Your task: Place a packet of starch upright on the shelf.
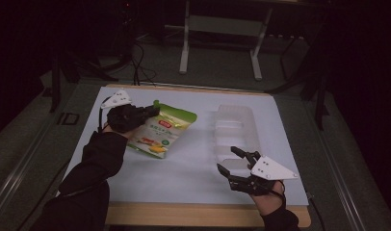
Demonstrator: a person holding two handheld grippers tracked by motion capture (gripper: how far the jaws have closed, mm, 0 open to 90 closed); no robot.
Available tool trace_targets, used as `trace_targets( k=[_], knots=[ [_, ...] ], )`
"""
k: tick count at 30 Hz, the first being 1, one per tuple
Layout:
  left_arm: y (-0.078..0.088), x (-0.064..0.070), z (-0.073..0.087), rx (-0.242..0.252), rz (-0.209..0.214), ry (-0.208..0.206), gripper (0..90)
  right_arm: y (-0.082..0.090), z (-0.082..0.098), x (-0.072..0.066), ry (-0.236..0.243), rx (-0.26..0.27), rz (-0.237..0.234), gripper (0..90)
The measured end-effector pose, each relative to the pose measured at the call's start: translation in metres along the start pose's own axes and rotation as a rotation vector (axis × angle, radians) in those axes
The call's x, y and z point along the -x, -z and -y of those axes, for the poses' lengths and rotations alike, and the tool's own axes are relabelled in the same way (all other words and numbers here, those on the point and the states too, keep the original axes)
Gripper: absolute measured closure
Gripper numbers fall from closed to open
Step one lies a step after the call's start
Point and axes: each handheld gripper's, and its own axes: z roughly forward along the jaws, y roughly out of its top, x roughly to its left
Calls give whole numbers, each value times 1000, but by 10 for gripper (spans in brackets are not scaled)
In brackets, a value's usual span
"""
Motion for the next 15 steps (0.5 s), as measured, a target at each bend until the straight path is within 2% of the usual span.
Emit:
trace_targets(
  k=[1, 7, 10, 12, 14, 15],
  knots=[
    [-2, 2, -1, 5, 20, 6, 850, -1, -1, 1, -8, 3, -5, 342],
    [-10, 15, -5, 70, 77, 41, 849, -10, -12, 10, -21, 2, -24, 343],
    [-13, 23, -6, 95, 110, 48, 849, -17, -19, 14, -26, -1, -23, 319],
    [-16, 28, -7, 106, 135, 57, 849, -22, -22, 18, -42, -8, -22, 293],
    [-19, 31, -8, 121, 177, 75, 849, -29, -25, 23, -73, -11, -31, 299],
    [-20, 34, -9, 136, 184, 75, 849, -32, -26, 25, -89, -12, -34, 315]
  ],
)
